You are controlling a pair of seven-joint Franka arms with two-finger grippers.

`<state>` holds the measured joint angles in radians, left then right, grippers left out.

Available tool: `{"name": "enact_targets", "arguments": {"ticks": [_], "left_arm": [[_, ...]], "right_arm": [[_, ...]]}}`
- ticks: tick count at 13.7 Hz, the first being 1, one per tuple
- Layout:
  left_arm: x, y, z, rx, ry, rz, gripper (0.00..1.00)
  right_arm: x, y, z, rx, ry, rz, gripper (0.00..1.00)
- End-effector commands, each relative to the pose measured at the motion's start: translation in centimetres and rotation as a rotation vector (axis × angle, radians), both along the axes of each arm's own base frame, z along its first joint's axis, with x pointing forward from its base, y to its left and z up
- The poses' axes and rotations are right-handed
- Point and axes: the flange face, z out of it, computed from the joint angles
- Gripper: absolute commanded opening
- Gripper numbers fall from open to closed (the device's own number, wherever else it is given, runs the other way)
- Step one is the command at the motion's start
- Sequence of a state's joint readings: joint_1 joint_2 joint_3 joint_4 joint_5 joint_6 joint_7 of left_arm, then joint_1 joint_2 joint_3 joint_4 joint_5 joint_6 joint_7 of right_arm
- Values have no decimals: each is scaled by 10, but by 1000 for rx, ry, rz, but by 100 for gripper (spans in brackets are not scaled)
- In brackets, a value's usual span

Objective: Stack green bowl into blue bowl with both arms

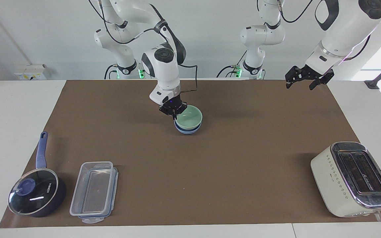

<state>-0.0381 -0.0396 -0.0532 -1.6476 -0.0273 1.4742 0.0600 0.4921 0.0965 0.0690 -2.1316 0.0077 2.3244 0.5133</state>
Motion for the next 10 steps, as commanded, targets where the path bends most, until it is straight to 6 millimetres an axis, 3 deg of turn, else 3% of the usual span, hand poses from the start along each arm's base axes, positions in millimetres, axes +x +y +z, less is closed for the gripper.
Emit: {"name": "enact_targets", "arguments": {"ticks": [1,2,3,5,6,10], "left_arm": [[-5,1,2,38,-22,-22,100],[-4,1,2,38,-24,-20,100],[-4,1,2,38,-24,-20,100],[-4,2,3,38,-25,-14,100],[-4,2,3,39,-25,-10,100],[-5,2,3,38,-25,-11,100]], "right_arm": [[-3,-2,4,7,-13,16,0],[-3,-2,4,7,-13,16,61],[-2,-2,5,8,-14,16,100],[1,-9,15,12,-24,3,100],[2,-17,31,19,-41,-11,100],[16,-95,82,-2,-44,-55,100]]}}
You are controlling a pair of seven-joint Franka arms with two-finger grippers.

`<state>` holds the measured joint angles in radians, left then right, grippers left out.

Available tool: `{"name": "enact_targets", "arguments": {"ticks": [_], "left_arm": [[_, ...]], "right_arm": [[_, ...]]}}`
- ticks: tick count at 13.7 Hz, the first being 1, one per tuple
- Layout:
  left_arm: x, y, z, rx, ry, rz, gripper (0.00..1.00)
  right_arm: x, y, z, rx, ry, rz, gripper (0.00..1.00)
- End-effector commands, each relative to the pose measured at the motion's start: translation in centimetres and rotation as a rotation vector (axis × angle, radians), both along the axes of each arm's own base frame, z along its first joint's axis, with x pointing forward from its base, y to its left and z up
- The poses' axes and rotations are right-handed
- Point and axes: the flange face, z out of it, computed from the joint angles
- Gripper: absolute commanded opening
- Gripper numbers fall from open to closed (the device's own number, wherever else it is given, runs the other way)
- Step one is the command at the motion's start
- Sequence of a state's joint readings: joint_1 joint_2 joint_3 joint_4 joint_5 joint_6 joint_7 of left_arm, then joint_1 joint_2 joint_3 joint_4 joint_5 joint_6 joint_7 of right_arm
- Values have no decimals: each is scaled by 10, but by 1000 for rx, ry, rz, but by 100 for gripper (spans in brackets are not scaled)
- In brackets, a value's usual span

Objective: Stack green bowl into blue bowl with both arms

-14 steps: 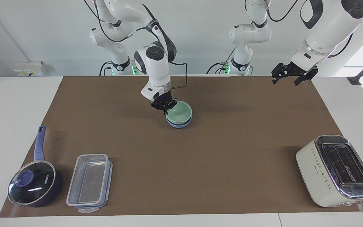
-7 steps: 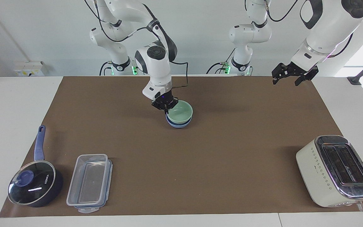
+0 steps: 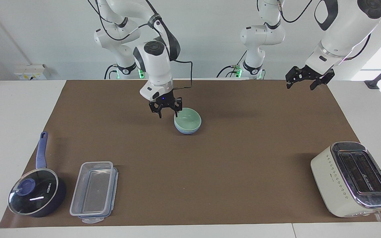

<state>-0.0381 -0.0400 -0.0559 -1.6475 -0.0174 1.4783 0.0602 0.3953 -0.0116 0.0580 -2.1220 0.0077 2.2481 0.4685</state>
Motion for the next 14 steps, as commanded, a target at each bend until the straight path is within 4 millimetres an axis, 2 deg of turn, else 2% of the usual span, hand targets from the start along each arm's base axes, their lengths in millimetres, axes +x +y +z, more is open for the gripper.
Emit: {"name": "enact_targets", "arguments": {"ticks": [1,3,9,14], "left_arm": [[-5,2,2,29,-18,-12,100],[-6,2,3,27,-20,-11,100],[-7,4,2,28,-12,-5,100],[-7,4,2,28,-12,-5,100]], "right_arm": [[-1,-58,36,-21,3,15,100],[2,-101,55,-38,20,15,100],[31,-180,114,-44,45,-94,100],[50,-217,138,-36,61,-165,100]]}}
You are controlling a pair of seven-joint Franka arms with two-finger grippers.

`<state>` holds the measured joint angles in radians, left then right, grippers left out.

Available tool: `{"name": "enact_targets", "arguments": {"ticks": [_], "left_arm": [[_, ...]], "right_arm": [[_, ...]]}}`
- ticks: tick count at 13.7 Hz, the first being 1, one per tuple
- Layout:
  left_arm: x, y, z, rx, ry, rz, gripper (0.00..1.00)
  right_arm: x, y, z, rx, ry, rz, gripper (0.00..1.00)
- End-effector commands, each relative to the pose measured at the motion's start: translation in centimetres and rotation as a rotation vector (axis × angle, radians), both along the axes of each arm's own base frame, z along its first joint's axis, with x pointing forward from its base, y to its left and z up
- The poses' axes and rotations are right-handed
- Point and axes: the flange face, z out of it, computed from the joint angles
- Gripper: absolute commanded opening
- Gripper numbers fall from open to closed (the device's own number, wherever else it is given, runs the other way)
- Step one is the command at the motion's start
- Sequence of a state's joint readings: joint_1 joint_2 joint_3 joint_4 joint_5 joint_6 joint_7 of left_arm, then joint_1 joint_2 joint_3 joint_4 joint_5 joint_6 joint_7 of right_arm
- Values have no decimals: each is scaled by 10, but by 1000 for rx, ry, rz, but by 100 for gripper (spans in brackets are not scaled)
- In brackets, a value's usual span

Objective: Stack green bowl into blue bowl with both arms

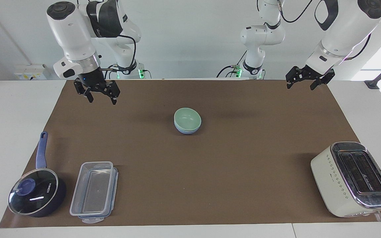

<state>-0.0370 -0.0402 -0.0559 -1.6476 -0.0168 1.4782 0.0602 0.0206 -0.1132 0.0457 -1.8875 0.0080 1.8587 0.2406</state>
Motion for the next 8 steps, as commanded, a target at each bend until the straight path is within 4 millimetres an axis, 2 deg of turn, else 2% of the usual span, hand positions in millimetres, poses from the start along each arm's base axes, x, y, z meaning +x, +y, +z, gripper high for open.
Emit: {"name": "enact_targets", "arguments": {"ticks": [1,5,8], "left_arm": [[-7,4,2,28,-12,-6,100],[-7,4,2,28,-12,-6,100],[-7,4,2,28,-12,-6,100]], "right_arm": [[14,-15,8,6,26,-12,100],[13,-12,10,25,39,-13,100],[16,-13,20,52,77,-22,100]]}}
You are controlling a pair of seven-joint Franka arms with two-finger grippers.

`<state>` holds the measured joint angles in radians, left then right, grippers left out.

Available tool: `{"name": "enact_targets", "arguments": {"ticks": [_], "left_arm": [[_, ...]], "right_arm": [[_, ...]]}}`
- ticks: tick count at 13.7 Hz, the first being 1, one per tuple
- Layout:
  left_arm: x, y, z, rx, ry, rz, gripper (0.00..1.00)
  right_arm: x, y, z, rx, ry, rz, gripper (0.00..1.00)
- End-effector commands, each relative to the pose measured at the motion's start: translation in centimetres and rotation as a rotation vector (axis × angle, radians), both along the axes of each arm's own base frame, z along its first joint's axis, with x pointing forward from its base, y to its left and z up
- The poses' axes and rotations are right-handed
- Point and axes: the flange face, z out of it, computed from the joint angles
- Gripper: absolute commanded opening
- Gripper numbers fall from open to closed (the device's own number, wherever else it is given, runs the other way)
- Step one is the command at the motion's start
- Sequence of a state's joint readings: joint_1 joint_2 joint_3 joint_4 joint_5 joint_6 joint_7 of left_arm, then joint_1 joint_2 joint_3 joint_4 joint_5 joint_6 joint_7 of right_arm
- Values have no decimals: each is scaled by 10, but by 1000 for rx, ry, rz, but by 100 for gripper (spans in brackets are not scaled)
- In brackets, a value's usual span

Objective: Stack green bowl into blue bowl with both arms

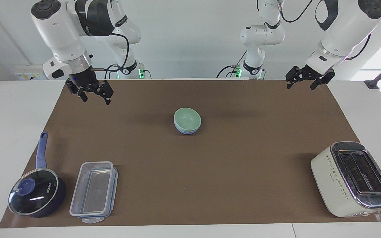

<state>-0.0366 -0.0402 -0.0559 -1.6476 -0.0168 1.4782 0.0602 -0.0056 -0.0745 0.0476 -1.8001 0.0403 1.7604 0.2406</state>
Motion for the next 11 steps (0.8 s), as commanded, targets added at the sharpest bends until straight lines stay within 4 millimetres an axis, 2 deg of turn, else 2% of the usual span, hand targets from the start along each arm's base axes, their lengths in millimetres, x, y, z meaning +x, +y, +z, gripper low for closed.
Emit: {"name": "enact_targets", "arguments": {"ticks": [1,3,7,11], "left_arm": [[-7,4,2,28,-12,-6,100],[-7,4,2,28,-12,-6,100],[-7,4,2,28,-12,-6,100],[-7,4,2,28,-12,-6,100]], "right_arm": [[9,-7,12,8,27,6,100],[9,-10,21,-21,22,29,100],[12,-13,24,-44,42,46,100],[7,-13,25,-66,57,81,100]]}}
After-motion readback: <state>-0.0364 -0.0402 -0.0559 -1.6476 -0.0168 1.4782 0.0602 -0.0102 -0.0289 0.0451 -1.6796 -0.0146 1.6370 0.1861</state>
